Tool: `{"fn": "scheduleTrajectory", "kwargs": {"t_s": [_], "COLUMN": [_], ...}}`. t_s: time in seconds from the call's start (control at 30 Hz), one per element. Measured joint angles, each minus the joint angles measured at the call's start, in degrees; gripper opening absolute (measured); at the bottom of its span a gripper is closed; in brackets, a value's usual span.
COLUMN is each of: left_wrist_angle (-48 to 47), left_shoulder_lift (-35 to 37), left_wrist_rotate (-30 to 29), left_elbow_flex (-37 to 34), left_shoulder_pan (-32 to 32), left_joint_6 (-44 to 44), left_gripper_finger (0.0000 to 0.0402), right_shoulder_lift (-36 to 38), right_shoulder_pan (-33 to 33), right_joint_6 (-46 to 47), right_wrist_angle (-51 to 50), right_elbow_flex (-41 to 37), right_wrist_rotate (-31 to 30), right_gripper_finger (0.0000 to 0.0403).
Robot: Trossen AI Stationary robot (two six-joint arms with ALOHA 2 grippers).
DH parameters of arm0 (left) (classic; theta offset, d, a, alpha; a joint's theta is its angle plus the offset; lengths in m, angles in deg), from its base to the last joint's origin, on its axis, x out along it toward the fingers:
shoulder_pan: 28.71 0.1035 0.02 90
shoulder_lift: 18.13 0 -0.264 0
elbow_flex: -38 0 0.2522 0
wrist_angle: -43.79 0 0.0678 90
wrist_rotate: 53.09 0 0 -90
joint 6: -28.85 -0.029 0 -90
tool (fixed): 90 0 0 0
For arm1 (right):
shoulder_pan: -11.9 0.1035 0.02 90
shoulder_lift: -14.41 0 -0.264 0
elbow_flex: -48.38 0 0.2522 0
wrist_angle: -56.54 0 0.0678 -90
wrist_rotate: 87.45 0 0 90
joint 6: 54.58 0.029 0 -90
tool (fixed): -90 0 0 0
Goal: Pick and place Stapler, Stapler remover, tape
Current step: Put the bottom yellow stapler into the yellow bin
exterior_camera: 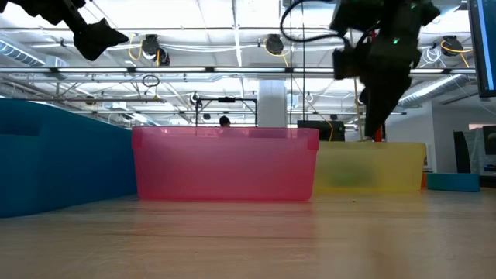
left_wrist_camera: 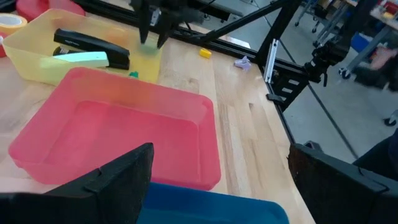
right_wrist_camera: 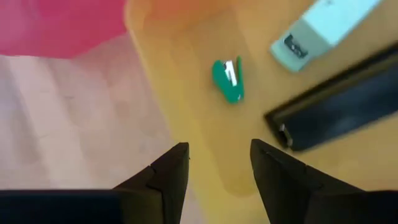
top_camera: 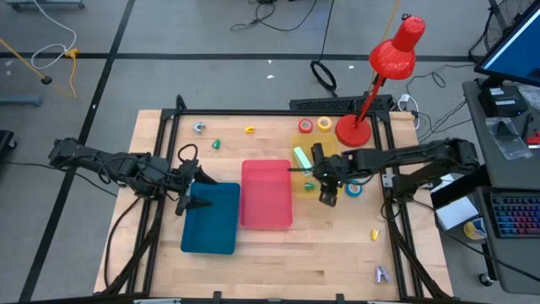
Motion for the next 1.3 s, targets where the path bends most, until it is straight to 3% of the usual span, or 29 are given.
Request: {"fn": "scheduleTrajectory", "kwargs": {"t_s": [0.2,0.4,0.6,0.7,1.1,1.3], "left_wrist_angle": [0.0,2.1,13.1,13.2,11.8,11.9], "left_shoulder_lift": [0.0,1.3,6.8,10.2,17.7,17.8], "left_wrist_rotate": [0.0,0.0,0.0,0.1,0.1,0.1], "left_elbow_flex": [-0.1,-4.6,-12.9,-15.6,-19.9,-19.9], "left_shoulder_pan": [0.0,0.0,0.0,0.0,0.0,0.0], "left_joint_6": [-4.7,-5.3,-6.2,-5.7,-4.8,-5.9], "left_gripper_finger": [0.0365,0.0365,0.0365,0.0365,0.0365,0.0365], "right_shoulder_lift": [9.1,16.2,18.7,18.4,18.0,17.2], "right_shoulder_pan": [4.4,14.0,24.3,28.5,35.7,41.5], "right_joint_6": [5.3,14.2,24.5,29.7,75.9,94.1], "right_wrist_angle": [-8.1,-16.0,-21.5,-24.4,-25.5,-26.9], "right_elbow_flex": [0.0,0.0,0.0,0.0,0.0,0.0], "right_wrist_rotate": [1.8,3.2,5.2,7.3,11.3,9.1], "right_gripper_finger": [0.016,0.016,0.0156,0.0155,0.0155,0.0155]}}
